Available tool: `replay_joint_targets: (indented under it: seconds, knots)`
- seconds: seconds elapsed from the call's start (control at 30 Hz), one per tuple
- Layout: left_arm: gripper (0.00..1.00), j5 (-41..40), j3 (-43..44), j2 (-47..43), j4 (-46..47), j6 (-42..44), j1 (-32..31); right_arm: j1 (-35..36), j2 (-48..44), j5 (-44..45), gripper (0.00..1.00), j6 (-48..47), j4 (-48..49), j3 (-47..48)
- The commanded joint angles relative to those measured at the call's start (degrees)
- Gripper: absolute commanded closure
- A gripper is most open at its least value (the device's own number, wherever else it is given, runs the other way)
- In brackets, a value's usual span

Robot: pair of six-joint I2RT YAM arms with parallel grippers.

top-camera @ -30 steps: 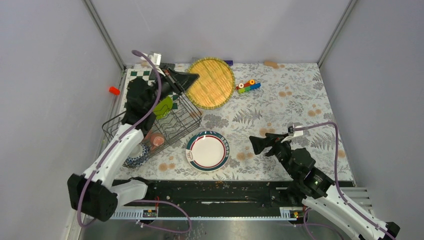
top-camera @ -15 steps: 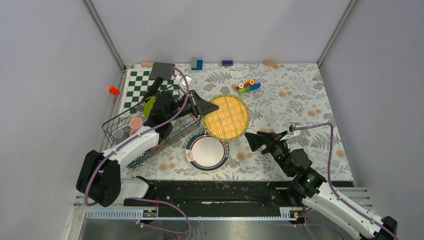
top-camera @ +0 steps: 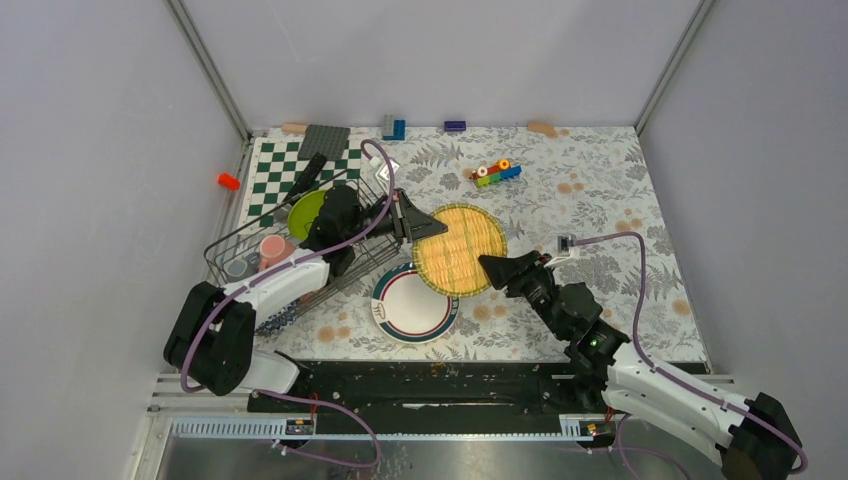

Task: Unload the mixed dishes from the dish rack
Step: Pick up the plate from the dish rack.

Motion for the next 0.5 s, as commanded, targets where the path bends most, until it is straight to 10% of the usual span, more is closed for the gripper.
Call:
replay_joint_targets:
  seconds: [0.0, 0.2, 0.27, 0.43, 0.47]
  knots:
    - [1.0, 0.28, 0.86, -2.0, 2.93, 1.8, -0.4, 0.37, 2.88, 0.01, 0.58, 4.5, 9.36, 2.31]
    - [1.0, -1.58, 0.92, -2.24, 0.11, 3.76, -0.41, 0.35, 4.31, 0.66, 1.0, 7.92, 13.47, 1.01]
    - [0.96, -2.58, 1.47, -2.38, -1.83, 4.99, -0.41, 0.34, 3.99, 1.24, 1.0, 8.58, 12.58, 0.93]
    - [0.06, -9.12, 1.89, -5.16, -9.69, 10.0, -0.4, 0.41, 1.4, 2.61, 1.0, 9.14, 6.84, 1.14]
    - [0.02, -11.2, 1.69, -6.22, -11.32, 11.08, -0.36, 0.38, 0.75, 2.99, 1.0, 9.22, 5.97, 0.89]
